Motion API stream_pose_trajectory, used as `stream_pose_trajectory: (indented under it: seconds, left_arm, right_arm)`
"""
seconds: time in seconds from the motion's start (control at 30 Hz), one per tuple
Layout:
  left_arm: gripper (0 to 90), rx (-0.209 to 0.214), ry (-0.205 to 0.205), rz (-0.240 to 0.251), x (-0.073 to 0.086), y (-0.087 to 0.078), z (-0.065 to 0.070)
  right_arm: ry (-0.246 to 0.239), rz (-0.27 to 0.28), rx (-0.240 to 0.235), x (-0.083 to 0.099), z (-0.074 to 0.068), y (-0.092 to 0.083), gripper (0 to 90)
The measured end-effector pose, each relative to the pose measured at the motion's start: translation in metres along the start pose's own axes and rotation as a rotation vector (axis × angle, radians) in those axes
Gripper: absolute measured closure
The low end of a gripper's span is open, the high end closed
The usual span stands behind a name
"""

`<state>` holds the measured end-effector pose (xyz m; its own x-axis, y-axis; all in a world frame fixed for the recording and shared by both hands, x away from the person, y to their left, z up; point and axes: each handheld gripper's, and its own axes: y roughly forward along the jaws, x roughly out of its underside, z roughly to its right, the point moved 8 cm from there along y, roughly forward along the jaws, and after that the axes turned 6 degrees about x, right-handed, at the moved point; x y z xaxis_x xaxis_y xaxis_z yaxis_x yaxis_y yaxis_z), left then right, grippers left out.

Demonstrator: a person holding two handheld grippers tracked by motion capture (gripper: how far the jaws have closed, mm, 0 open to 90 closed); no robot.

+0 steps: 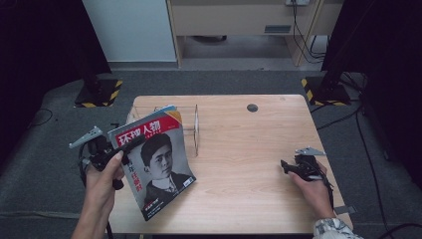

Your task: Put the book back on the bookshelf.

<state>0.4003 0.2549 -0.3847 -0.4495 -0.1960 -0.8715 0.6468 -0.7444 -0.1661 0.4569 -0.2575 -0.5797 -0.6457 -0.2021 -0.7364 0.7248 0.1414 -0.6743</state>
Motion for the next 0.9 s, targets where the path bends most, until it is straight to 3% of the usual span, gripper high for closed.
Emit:
stream_pose_trajectory:
  seconds: [0.47, 0.9]
  left_arm:
    - [86.5, -0.020, -0.009, 0.035, -0.009, -0.019, -0.006]
    - [86.5, -0.074, -0.010, 0.055, -0.016, -0.043, -0.023]
  right_arm:
    - [-0.014, -0.024, 0.014, 0.007, 0.002, 0.006, 33.4]
    - [-0.007, 0.013, 0.003, 0.008, -0.001, 0.008, 28.9]
